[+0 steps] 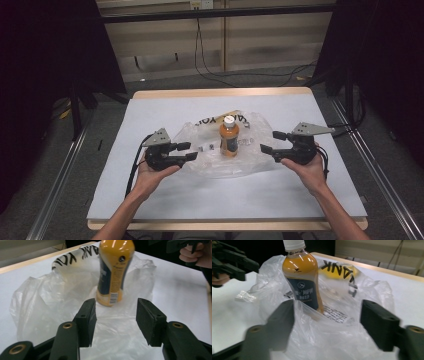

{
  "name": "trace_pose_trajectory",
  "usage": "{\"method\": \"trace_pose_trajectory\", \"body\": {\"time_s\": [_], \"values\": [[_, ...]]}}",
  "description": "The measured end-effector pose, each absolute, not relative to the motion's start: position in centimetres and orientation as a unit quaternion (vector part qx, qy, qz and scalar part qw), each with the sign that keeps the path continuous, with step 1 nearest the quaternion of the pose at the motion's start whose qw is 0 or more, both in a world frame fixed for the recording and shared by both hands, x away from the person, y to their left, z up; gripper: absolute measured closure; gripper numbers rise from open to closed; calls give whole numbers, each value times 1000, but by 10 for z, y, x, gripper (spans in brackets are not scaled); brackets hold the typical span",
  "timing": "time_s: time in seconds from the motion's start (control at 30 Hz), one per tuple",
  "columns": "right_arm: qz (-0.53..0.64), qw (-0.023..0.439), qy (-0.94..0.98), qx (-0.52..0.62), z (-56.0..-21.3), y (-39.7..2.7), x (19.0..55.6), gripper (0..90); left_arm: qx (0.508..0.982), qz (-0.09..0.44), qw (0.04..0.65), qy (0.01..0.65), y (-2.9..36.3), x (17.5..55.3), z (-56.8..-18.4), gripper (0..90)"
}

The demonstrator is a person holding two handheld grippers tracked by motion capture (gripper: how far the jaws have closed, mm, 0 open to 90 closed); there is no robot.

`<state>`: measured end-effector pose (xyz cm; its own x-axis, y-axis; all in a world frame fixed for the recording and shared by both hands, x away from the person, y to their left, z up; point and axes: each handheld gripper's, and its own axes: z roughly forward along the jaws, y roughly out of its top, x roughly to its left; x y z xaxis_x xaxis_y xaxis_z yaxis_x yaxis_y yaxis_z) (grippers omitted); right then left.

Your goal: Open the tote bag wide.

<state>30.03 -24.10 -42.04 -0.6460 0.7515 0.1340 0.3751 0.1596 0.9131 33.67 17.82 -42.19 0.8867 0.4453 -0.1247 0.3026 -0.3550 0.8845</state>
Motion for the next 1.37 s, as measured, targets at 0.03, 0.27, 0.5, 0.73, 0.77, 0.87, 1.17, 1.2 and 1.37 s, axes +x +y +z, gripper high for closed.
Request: {"method": "trace_pose_trajectory", "body": {"time_s": [0.03, 0.27, 0.5, 0.73, 0.77, 0.87, 1.17, 1.2, 1.37], "values": [[525, 180, 739, 381, -420, -242, 298, 172, 820, 76, 518, 232, 180, 333, -421, 476], [529, 203, 721, 398, -422, -256, 274, 44, 797, 113, 529, 267, 194, 317, -425, 170], [532, 216, 709, 410, -427, -267, 249, 26, 780, 130, 545, 277, 205, 303, -425, 71], [524, 235, 697, 430, -435, -275, 226, 28, 767, 142, 552, 294, 219, 287, -432, 45], [524, 237, 693, 435, -437, -277, 222, 31, 770, 147, 545, 298, 220, 285, -432, 43], [519, 238, 692, 442, -440, -280, 215, 35, 779, 142, 539, 286, 225, 275, -437, 33], [525, 249, 670, 462, -437, -294, 192, 41, 777, 152, 522, 317, 249, 255, -451, 31], [521, 254, 670, 463, -438, -295, 189, 39, 773, 159, 528, 314, 251, 252, -450, 32], [517, 247, 670, 472, -445, -297, 185, 42, 766, 175, 533, 314, 257, 252, -449, 28]]}}
